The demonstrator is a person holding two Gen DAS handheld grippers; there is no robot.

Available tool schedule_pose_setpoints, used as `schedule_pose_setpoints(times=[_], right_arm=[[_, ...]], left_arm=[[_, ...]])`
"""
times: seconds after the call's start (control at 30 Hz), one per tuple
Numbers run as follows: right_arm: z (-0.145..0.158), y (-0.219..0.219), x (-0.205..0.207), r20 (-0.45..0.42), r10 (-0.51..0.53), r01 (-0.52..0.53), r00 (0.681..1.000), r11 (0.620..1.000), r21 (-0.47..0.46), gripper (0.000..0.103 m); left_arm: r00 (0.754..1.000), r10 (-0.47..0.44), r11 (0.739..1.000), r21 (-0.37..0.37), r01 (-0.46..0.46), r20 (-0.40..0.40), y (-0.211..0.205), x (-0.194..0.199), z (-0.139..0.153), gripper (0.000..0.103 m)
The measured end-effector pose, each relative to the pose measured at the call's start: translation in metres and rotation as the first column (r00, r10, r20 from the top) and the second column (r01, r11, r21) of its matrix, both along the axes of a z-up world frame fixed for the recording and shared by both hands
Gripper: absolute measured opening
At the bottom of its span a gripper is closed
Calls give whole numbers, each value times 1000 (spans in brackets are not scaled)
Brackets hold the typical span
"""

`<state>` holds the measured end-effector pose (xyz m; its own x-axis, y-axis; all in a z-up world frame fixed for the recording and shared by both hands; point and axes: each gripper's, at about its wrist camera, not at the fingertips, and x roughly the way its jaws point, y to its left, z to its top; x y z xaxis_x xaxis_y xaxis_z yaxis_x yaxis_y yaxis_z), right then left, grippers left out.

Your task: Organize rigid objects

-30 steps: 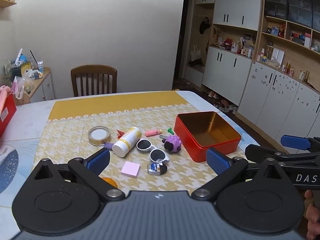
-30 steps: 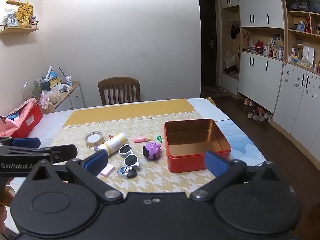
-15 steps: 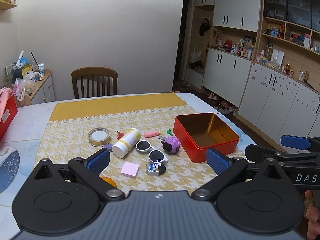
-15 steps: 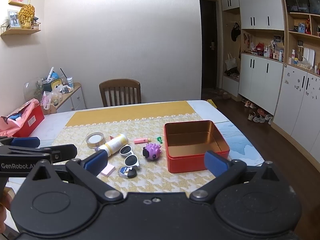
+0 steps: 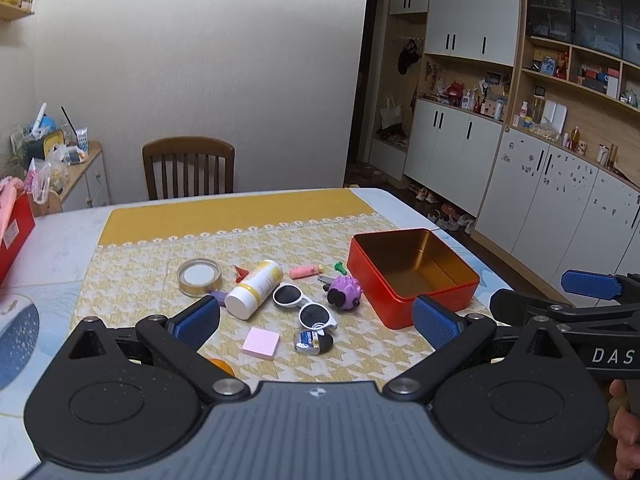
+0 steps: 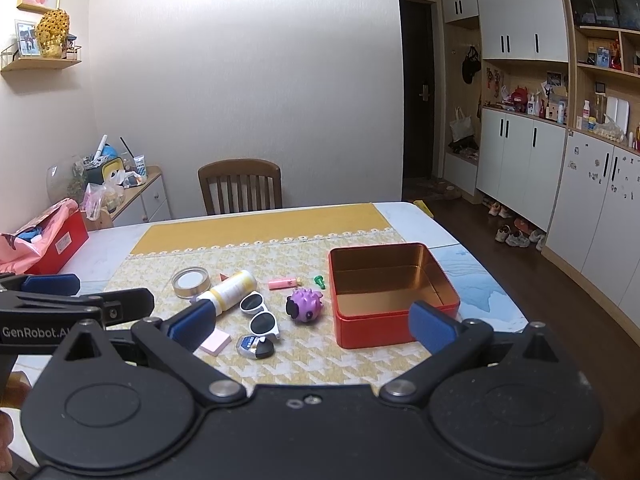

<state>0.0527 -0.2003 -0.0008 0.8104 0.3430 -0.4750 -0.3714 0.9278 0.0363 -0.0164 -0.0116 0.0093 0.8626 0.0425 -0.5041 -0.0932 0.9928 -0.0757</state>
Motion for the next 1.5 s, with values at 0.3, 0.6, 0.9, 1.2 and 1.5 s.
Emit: schedule_pose_setpoints(times=[0.3, 0.6, 0.9, 1.2, 1.5], right_arm=[[-1, 7, 3, 3, -6, 6, 1000, 1000, -5, 103], [1, 16, 6, 13, -6, 6, 1000, 1000, -4, 103], [2, 20, 3, 25, -2, 2, 1000, 1000, 2, 103], [0, 26, 2, 22, 17, -17, 1000, 1000, -4, 103], [-1, 26, 5, 16, 37, -37, 999, 999, 10, 103]], left_arm=[[1000, 8, 1000, 24, -8, 28, 5, 3, 3, 103], [999, 3, 1000, 16, -4, 38, 12, 5, 2, 103], [999, -1, 1000, 14, 1, 35, 16, 5, 3, 103], [999, 11, 1000, 12, -11, 33, 20, 4, 2, 103], [999, 15, 1000, 17, -16, 49, 20, 4, 2, 103]])
